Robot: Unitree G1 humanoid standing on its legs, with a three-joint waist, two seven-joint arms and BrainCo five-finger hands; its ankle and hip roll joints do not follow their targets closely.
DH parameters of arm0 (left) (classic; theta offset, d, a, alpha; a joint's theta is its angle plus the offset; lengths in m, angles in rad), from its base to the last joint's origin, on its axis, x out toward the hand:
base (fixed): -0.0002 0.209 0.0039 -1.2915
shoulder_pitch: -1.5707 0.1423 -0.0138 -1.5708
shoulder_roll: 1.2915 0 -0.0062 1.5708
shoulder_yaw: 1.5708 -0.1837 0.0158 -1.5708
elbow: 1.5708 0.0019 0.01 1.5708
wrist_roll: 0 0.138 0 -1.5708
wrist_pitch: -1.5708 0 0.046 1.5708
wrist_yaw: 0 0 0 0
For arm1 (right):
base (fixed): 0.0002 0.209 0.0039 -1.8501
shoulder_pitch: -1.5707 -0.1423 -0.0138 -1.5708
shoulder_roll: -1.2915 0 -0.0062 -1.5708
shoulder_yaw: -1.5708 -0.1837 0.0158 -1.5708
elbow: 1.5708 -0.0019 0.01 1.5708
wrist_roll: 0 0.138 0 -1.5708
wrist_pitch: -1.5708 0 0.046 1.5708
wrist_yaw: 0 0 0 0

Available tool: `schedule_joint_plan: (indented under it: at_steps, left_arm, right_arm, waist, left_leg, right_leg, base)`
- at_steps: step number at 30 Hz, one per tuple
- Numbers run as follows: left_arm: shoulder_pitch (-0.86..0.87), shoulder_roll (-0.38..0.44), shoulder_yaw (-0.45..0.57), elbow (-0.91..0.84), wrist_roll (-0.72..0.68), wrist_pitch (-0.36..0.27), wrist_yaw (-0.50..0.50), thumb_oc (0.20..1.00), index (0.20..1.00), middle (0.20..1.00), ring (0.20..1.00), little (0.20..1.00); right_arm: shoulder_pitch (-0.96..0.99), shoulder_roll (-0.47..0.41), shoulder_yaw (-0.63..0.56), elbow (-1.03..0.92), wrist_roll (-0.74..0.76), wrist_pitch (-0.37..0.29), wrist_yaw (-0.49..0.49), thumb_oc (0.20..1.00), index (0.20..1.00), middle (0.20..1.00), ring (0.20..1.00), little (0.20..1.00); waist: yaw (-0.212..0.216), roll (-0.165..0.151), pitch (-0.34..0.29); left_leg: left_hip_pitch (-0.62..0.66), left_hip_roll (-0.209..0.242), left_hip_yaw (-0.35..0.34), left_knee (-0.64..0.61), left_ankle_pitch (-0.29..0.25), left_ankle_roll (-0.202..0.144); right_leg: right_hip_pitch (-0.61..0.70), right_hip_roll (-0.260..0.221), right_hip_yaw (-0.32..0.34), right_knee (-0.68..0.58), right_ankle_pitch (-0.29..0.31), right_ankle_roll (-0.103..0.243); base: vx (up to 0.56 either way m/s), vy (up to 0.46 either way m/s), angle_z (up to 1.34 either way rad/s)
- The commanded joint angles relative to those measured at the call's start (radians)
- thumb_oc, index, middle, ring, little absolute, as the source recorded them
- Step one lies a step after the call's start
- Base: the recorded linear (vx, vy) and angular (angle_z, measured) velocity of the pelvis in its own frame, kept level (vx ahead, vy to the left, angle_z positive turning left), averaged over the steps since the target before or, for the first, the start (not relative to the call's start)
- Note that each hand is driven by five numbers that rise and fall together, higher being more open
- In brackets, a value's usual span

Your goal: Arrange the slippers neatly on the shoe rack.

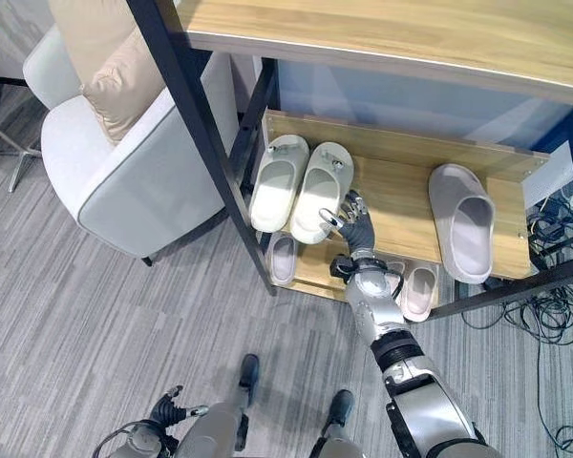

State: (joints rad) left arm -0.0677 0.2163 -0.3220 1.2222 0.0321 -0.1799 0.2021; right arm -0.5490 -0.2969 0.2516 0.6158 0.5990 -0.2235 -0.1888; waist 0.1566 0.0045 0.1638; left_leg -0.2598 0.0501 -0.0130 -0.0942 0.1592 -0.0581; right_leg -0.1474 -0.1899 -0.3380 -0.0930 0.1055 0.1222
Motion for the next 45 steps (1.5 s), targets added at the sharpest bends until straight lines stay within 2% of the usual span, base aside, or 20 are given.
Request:
schedule_joint_plan:
  at_steps: [1,10,15,20,25,30,38,45]
  left_arm:
    - [-0.029,-0.006,-0.053,0.088,0.036,0.002,0.007,1.0,1.0,1.0,1.0,1.0]
    - [-0.013,-0.01,-0.035,0.099,0.054,-0.002,-0.007,1.0,1.0,1.0,1.0,1.0]
    - [0.002,-0.015,-0.029,0.093,0.064,-0.006,-0.019,1.0,1.0,1.0,1.0,1.0]
    - [0.004,-0.021,-0.05,0.091,0.082,-0.012,-0.035,1.0,1.0,1.0,1.0,1.0]
    - [0.002,-0.019,-0.07,0.078,0.075,-0.02,-0.043,1.0,1.0,1.0,1.0,1.0]
    - [0.002,-0.016,-0.083,0.078,0.058,-0.025,-0.046,1.0,1.0,1.0,1.0,1.0]
    - [0.026,-0.018,-0.096,0.081,0.056,-0.031,-0.043,1.0,1.0,1.0,1.0,1.0]
    - [0.029,-0.019,-0.091,0.089,0.048,-0.033,-0.042,1.0,1.0,1.0,1.0,1.0]
  right_arm:
    - [-0.023,-0.045,-0.019,-0.047,-0.087,-0.045,0.006,1.0,1.0,1.0,1.0,1.0]
    - [0.031,-0.156,-0.159,-0.12,-0.181,-0.093,-0.067,1.0,1.0,1.0,1.0,1.0]
    - [0.042,-0.29,-0.223,-0.149,-0.373,-0.079,-0.152,1.0,1.0,1.0,1.0,1.0]
    - [0.017,-0.406,-0.264,-0.053,-0.423,-0.055,-0.196,1.0,1.0,1.0,1.0,1.0]
    - [-0.027,-0.476,-0.234,0.079,-0.437,-0.025,-0.186,1.0,1.0,1.0,1.0,1.0]
    - [-0.089,-0.492,-0.221,0.214,-0.345,-0.028,-0.161,1.0,1.0,1.0,1.0,1.0]
    - [-0.153,-0.532,-0.216,0.338,-0.32,-0.025,-0.175,1.0,1.0,1.0,1.0,1.0]
    - [-0.193,-0.551,-0.196,0.348,-0.31,-0.026,-0.172,1.0,1.0,1.0,1.0,1.0]
  waist:
    - [0.007,-0.025,0.011]
    - [-0.012,-0.019,0.002]
    - [-0.026,-0.012,-0.003]
    - [-0.042,-0.004,-0.001]
    - [-0.05,0.003,0.002]
    - [-0.052,0.022,0.004]
    - [-0.048,0.05,0.004]
    - [-0.043,0.061,0.006]
  left_leg:
    - [-0.006,0.013,-0.034,0.007,-0.094,-0.067]
    - [0.012,0.018,-0.022,0.007,-0.101,-0.066]
    - [0.025,0.026,-0.015,0.007,-0.104,-0.068]
    - [0.033,0.033,-0.006,0.007,-0.105,-0.069]
    - [0.031,0.035,0.002,0.007,-0.102,-0.072]
    - [0.023,0.035,0.009,0.007,-0.098,-0.075]
    - [0.011,0.025,0.009,0.007,-0.094,-0.079]
    - [-0.003,0.021,0.007,0.007,-0.09,-0.082]
  right_leg:
    - [0.077,-0.066,0.038,0.006,-0.085,0.075]
    - [0.082,-0.062,0.051,0.006,-0.091,0.075]
    - [0.087,-0.054,0.059,0.006,-0.096,0.073]
    - [0.082,-0.046,0.076,0.006,-0.097,0.073]
    - [0.075,-0.044,0.085,0.006,-0.097,0.072]
    - [0.063,-0.044,0.094,0.006,-0.098,0.071]
    - [0.053,-0.052,0.093,0.006,-0.097,0.073]
    - [0.038,-0.056,0.094,0.006,-0.091,0.075]
  base:
    - [0.0,0.0,0.0]
    - [0.0,-0.005,-0.01]
    - [0.0,-0.017,-0.02]
    - [0.01,-0.034,-0.1]
    - [0.0,-0.024,-0.12]
    - [0.0,-0.011,-0.05]
    - [0.0,-0.003,0.0]
    - [0.0,-0.001,0.0]
